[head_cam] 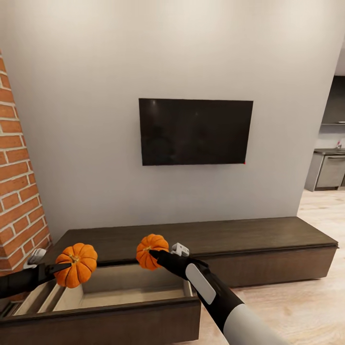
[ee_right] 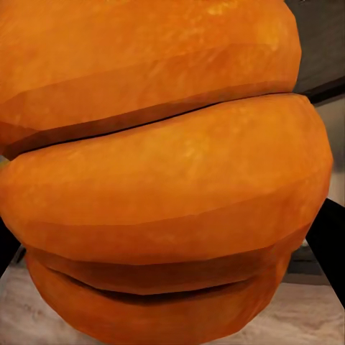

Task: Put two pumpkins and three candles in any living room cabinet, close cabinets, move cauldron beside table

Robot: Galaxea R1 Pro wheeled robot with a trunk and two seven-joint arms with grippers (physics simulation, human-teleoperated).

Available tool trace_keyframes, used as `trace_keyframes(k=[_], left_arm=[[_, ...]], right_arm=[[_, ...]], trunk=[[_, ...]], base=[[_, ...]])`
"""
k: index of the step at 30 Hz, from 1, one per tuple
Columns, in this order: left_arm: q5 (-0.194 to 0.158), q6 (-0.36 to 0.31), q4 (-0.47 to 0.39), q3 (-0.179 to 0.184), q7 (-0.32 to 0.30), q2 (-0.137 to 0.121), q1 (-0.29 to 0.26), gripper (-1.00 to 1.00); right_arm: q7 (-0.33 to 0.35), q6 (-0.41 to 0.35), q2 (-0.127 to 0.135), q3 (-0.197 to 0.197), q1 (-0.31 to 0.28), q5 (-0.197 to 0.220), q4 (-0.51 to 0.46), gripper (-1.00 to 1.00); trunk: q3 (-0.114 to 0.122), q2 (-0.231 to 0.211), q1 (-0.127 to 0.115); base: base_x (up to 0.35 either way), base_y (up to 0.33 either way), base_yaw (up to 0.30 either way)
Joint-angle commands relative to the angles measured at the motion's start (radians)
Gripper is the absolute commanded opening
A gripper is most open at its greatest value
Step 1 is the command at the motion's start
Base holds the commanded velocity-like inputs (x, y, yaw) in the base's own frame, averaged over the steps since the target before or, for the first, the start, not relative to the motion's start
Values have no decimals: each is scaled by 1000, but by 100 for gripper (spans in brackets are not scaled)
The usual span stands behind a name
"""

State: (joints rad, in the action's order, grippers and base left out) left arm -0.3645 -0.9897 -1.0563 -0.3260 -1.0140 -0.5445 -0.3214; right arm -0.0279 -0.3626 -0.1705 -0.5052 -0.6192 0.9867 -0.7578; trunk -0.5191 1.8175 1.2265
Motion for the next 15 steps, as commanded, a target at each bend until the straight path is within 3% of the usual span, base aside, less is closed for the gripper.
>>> trace_keyframes(k=[1,10,15], left_arm=[[1,-3,0,-1,-1,0,-1,-100],[1,-3,1,-1,-1,0,-1,-100],[1,-3,1,-1,-1,0,-1,-100]], right_arm=[[-3,-2,0,-1,-1,6,-1,-100],[-3,-1,0,-1,-1,6,-1,-100],[-3,-1,0,-1,-1,6,-1,-100]], trunk=[[-1,1,0],[-1,1,0],[3,1,0]], base=[[154,46,1],[118,81,3],[137,108,165]])
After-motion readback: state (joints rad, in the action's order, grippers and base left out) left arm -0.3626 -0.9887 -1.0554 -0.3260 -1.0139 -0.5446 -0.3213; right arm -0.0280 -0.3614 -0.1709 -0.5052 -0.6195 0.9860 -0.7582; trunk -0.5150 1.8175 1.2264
